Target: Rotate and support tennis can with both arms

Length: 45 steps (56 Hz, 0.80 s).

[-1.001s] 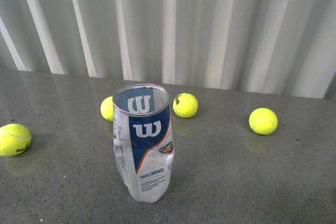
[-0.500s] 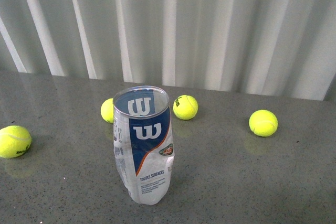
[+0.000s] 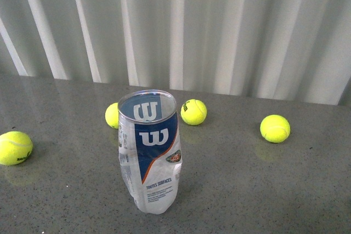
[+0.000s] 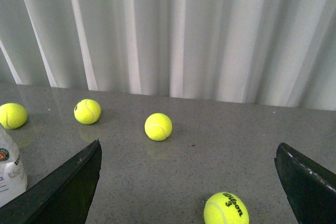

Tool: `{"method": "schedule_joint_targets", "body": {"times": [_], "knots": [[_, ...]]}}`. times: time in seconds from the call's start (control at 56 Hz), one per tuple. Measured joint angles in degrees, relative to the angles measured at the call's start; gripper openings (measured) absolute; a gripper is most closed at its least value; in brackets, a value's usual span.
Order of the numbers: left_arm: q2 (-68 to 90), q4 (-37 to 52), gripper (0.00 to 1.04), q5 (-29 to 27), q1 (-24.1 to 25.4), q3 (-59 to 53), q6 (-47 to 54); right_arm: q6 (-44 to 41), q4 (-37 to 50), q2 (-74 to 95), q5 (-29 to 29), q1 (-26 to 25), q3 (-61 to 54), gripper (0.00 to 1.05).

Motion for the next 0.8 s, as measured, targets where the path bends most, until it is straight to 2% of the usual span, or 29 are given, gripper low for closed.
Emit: {"method": "schedule_joint_targets", "body": {"times": [0.071, 0.107, 0.554, 0.608, 0.804], "knots": [[-6.05, -8.11, 0.04, 0.02, 0.0, 0.02, -0.02, 0.0, 0.0, 0.0, 0.0, 0.0, 0.0, 0.98], [-7.63, -9.29, 0.04, -0.04, 0.0, 0.02, -0.02, 0.0, 0.0, 0.0, 0.02, 0.0, 0.0, 0.98], [-9.42, -9.75, 0.04, -0.04, 0.0, 0.02, -0.02, 0.0, 0.0, 0.0, 0.0, 0.0, 0.0, 0.98], [-9.42, -9.75, 0.11, -0.07, 0.0, 0.02, -0.04, 0.0, 0.0, 0.0, 0.0, 0.0, 0.0, 0.98], [-9.42, -9.75, 0.54, -0.07, 0.0, 0.02, -0.04, 0.0, 0.0, 0.0, 0.0, 0.0, 0.0, 0.98]]}}
